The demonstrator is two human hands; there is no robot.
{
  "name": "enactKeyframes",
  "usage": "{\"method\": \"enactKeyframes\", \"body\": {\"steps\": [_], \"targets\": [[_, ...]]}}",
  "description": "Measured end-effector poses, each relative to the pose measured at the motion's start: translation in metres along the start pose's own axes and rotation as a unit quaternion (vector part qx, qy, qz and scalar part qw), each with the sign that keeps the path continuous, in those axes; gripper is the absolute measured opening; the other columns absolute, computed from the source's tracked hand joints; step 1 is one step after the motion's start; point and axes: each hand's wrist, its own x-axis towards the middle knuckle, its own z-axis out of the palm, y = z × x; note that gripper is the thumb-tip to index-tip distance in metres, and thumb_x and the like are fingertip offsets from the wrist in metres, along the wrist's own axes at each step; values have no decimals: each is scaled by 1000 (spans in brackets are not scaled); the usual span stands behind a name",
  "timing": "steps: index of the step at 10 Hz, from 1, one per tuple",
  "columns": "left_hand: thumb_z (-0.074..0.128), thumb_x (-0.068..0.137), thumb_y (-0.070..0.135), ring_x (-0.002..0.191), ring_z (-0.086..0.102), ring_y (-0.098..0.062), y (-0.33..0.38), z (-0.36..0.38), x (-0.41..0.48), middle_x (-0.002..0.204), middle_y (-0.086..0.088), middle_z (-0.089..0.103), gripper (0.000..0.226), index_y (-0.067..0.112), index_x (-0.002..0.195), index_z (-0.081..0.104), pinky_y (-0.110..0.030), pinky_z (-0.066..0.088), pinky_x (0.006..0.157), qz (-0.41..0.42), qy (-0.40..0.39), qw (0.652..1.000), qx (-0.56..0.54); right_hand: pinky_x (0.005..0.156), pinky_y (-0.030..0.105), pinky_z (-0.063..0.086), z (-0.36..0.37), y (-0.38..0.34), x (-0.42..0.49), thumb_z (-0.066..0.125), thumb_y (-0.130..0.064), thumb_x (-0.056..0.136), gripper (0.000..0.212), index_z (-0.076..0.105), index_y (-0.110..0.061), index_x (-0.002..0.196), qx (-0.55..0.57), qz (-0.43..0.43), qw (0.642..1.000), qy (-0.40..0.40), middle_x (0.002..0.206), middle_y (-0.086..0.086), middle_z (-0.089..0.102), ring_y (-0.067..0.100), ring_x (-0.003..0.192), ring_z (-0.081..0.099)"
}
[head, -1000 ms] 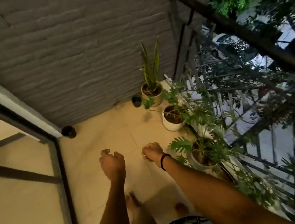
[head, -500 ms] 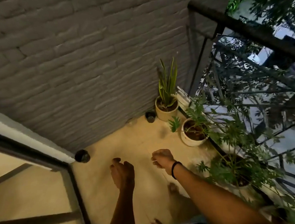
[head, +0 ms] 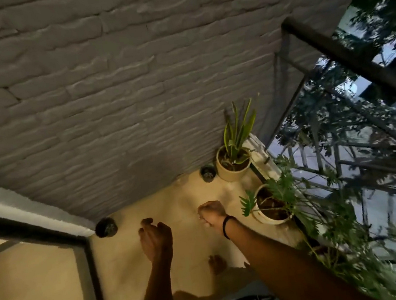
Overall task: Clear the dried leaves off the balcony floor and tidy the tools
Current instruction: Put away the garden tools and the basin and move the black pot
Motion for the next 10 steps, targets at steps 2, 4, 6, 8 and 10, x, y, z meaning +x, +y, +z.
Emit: {"method": "enactKeyframes", "body": {"steps": [2,4,6,8,10], "targets": [[58,95,18,103,61,-35,19,4,37,124,-17,57,36,13,130,50,-42,53,85,3,-20,1000,18,85,44,57,10,-19,56,58,-18,81,9,61,-25,75,3,25,1000,1,91,9,66,24,79,62],[57,96,20,103,61,-31,30,6,99,126,-15,56,36,13,130,48,-39,52,81,-4,-69,996,49,88,45,54,29,-41,90,54,-10,91,19,58,-20,76,-35,58,997,-33,107,22,67,22,86,57],[56,96,17,94,56,-21,52,9,155,125,-10,55,37,15,132,47,-31,43,69,20,-142,986,88,60,28,49,42,-63,103,58,-7,96,16,62,-9,81,142,136,979,51,87,16,65,25,75,61],[56,93,17,90,60,-19,66,26,203,111,-9,62,33,16,124,48,-29,48,68,109,-232,951,171,60,34,40,33,-81,122,56,-1,94,20,63,-2,77,247,167,951,81,77,17,62,27,70,55],[59,94,21,82,60,-12,94,63,242,110,-9,65,31,18,123,50,-15,35,53,139,-298,915,235,45,25,37,-4,-89,151,53,1,94,24,58,-1,70,291,198,929,109,70,16,61,23,55,52]]}}
